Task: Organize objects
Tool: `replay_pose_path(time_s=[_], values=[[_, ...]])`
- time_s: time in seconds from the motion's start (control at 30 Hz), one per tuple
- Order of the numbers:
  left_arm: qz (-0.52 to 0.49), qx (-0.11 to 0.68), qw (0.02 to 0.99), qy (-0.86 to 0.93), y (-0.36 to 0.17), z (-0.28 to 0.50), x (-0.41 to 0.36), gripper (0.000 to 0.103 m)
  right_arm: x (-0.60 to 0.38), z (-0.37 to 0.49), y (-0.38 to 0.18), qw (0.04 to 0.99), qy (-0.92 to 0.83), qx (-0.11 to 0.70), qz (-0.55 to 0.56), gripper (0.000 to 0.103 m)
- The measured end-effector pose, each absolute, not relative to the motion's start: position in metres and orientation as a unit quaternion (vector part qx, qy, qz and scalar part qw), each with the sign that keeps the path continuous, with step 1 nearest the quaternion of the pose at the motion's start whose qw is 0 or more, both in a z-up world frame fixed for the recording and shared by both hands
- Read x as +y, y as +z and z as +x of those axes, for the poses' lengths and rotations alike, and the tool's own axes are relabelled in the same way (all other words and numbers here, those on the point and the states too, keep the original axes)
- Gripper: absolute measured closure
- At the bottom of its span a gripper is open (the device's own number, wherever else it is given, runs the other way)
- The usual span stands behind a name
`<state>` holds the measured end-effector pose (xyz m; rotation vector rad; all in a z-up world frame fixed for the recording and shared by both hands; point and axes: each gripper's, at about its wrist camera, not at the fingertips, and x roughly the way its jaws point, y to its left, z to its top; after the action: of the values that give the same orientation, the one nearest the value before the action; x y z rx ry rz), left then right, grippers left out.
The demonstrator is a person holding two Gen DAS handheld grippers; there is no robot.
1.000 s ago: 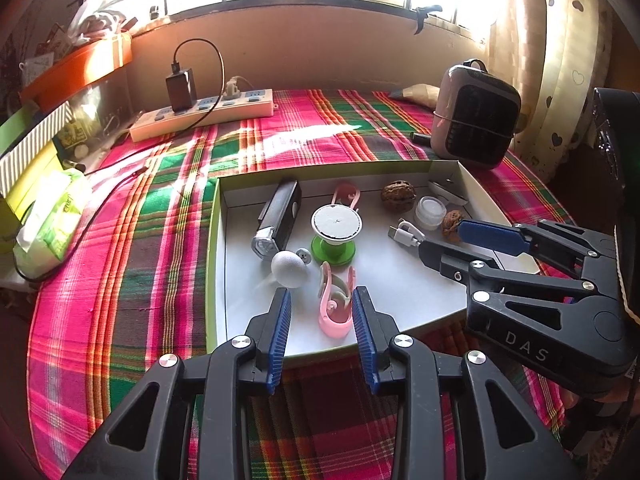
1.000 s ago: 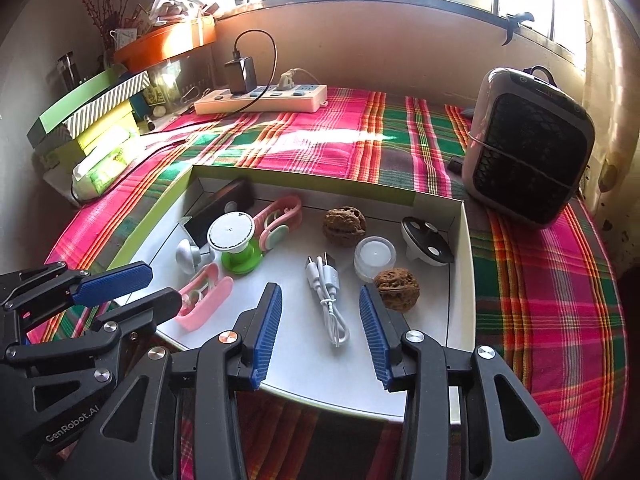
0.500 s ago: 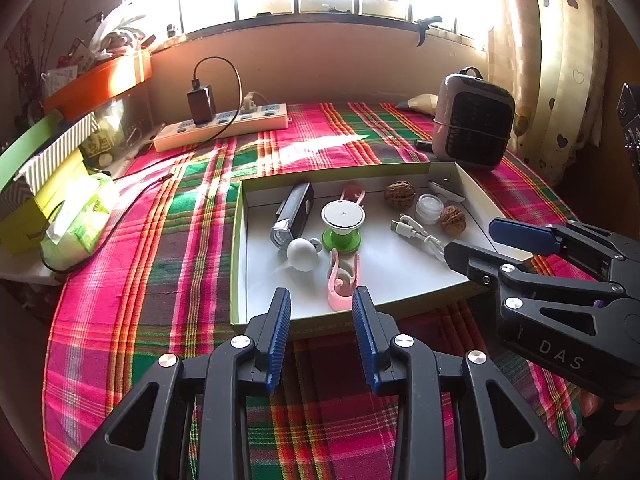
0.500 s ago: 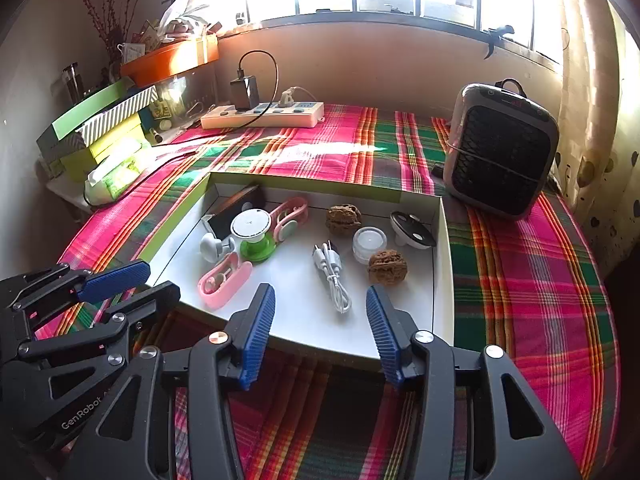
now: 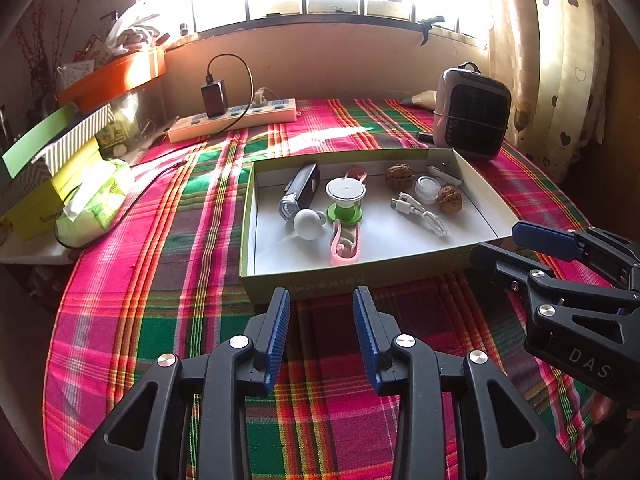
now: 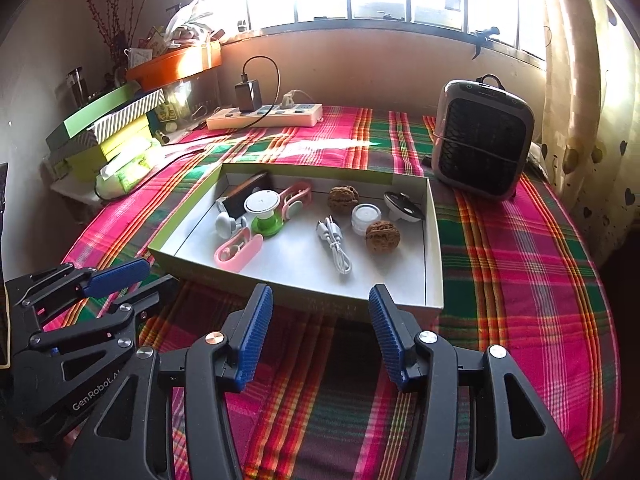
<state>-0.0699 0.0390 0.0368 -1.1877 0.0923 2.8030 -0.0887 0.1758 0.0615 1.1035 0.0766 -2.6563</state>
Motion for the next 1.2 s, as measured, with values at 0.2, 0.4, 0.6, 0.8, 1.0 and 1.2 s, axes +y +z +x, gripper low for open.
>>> replay_pose_path(time_s=[0.2, 0.4, 0.6, 0.8, 1.0, 1.2], values=[[-0.409, 0.02, 0.038, 0.911, 0.022, -0.063, 0.037, 0.07, 0.177, -0.078, 0.042, 0.12, -0.906, 0.035, 0.404, 0.042], [-0.422, 0.018, 0.032, 0.906, 0.01, -0.055, 0.04, 0.069, 0.182, -0.07, 0.024, 0.105, -0.898, 0.029, 0.426, 0.042], [-0.424, 0.015, 0.026, 0.905, 0.003, -0.046, 0.039, 0.069, 0.182, -0.06, 0.018, 0.092, -0.896, 0.036, 0.433, 0.042], [-0.422, 0.011, 0.02, 0.906, 0.002, -0.038, 0.04, 0.067, 0.183, -0.05, 0.018, 0.077, -0.897, 0.035, 0.434, 0.037], [-0.422, 0.02, 0.005, 0.906, 0.002, -0.033, 0.045, 0.066, 0.186, -0.039, 0.019, 0.062, -0.898, 0.029, 0.435, 0.037], [-0.42, 0.008, 0.011, 0.907, 0.002, -0.026, 0.043, 0.066, 0.187, -0.031, 0.017, 0.056, -0.901, 0.028, 0.429, 0.034]])
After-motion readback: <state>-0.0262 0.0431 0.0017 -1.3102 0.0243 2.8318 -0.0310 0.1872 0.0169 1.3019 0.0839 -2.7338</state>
